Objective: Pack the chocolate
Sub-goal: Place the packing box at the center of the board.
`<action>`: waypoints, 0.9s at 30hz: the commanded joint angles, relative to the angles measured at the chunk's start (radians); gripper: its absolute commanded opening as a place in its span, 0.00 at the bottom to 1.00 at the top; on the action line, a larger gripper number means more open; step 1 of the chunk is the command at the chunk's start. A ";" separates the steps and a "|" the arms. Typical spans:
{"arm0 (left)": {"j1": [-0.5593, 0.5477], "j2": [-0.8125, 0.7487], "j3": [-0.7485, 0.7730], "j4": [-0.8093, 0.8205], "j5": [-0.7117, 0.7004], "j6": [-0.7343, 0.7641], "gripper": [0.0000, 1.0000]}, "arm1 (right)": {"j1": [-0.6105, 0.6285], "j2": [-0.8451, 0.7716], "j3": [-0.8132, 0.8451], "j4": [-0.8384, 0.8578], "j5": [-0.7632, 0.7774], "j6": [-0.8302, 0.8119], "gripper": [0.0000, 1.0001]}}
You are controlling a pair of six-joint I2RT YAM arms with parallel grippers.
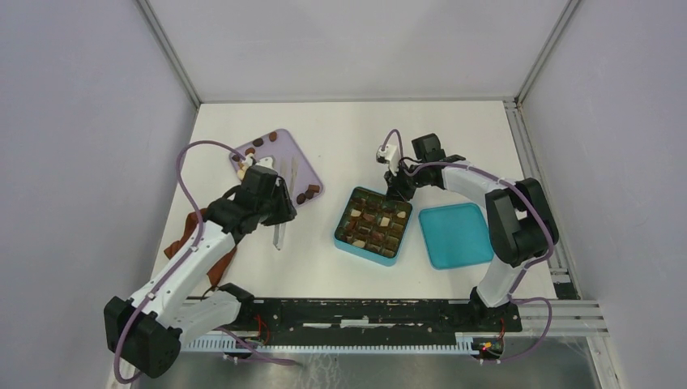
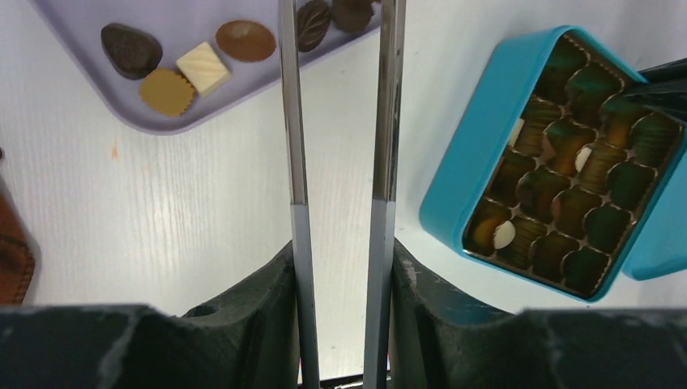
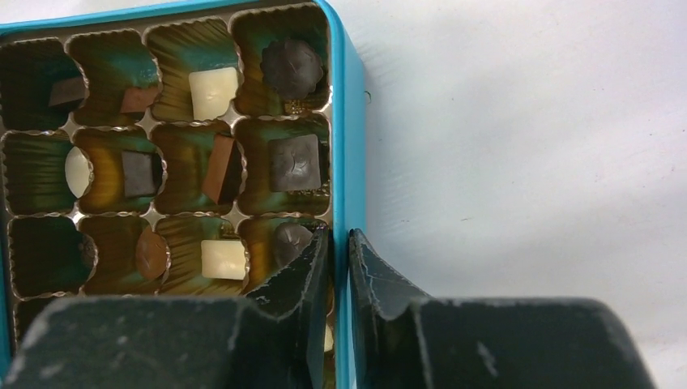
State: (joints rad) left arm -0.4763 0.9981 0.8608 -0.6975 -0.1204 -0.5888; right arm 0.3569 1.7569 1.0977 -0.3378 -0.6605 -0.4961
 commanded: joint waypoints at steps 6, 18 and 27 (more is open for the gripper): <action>0.209 0.088 0.006 0.053 0.109 0.139 0.44 | -0.008 0.000 0.044 0.006 -0.065 0.004 0.34; 0.528 0.271 0.180 0.052 0.318 0.233 0.44 | -0.036 -0.202 0.038 -0.019 -0.060 -0.045 0.61; 0.615 0.433 0.366 -0.080 0.244 0.347 0.46 | -0.043 -0.285 0.065 -0.072 -0.263 0.001 0.64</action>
State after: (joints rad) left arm 0.1154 1.3834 1.1522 -0.7204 0.1390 -0.3489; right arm 0.3164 1.5112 1.1423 -0.3866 -0.7944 -0.5163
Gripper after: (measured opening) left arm 0.456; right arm 0.638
